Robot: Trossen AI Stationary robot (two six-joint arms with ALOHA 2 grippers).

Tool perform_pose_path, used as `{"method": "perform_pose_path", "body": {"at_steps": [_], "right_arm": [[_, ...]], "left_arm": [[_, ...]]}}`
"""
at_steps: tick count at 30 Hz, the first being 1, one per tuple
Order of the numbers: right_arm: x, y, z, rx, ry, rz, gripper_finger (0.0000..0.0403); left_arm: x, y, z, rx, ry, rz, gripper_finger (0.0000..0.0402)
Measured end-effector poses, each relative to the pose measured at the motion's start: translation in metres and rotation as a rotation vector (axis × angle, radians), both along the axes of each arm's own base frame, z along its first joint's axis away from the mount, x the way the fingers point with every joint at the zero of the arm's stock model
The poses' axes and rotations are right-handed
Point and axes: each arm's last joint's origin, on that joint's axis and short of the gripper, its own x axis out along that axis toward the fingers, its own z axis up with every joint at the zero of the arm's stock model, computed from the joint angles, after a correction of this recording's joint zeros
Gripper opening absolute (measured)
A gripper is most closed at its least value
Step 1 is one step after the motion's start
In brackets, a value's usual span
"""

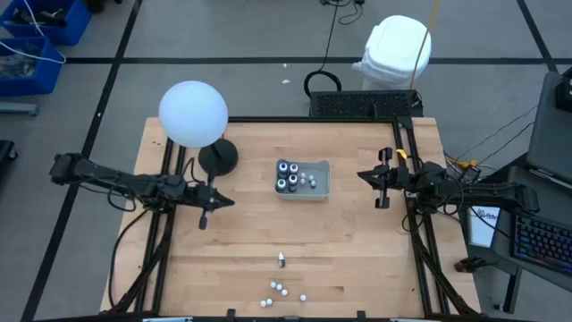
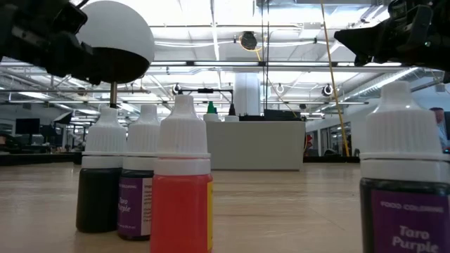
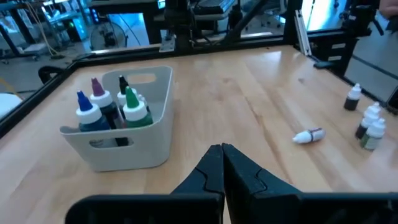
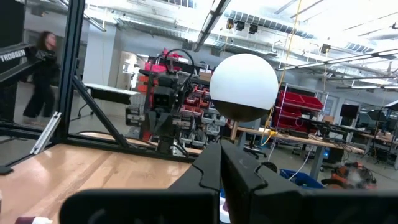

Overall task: Pick & Place food coloring
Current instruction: Put the right small purple food coloring bottle into the gray bin

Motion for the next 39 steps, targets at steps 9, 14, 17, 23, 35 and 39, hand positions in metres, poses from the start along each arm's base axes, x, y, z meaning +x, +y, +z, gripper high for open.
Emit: {"method": "perform_pose_path", "body": {"at_steps": [9, 14, 17, 23, 35, 39], "right_arm": [[0.003, 0.000, -0.003, 0.020, 0.028, 0.004, 0.0000], [0.005, -0.001, -0.006, 0.033, 0.058, 0.005, 0.0000], [0.006, -0.001, -0.007, 0.035, 0.069, 0.005, 0.0000], [0.007, -0.001, -0.008, 0.048, 0.077, 0.007, 0.0000], [0.007, -0.001, -0.008, 0.066, 0.080, 0.011, 0.0000], [0.008, -0.002, -0.010, 0.087, 0.089, 0.015, 0.0000]], "left_arm": [[-0.003, 0.001, -0.014, 0.061, 0.000, -0.014, 0.0002], [-0.003, 0.001, -0.015, 0.076, 0.002, -0.018, 0.0001], [-0.003, 0.001, -0.016, 0.065, -0.001, -0.016, 0.0001], [-0.008, 0.002, -0.033, 0.016, -0.004, 0.003, 0.0001], [-0.008, 0.004, -0.035, 0.004, 0.021, 0.091, 0.0012], [-0.010, 0.007, -0.039, 0.003, 0.055, 0.190, 0.0025]]}}
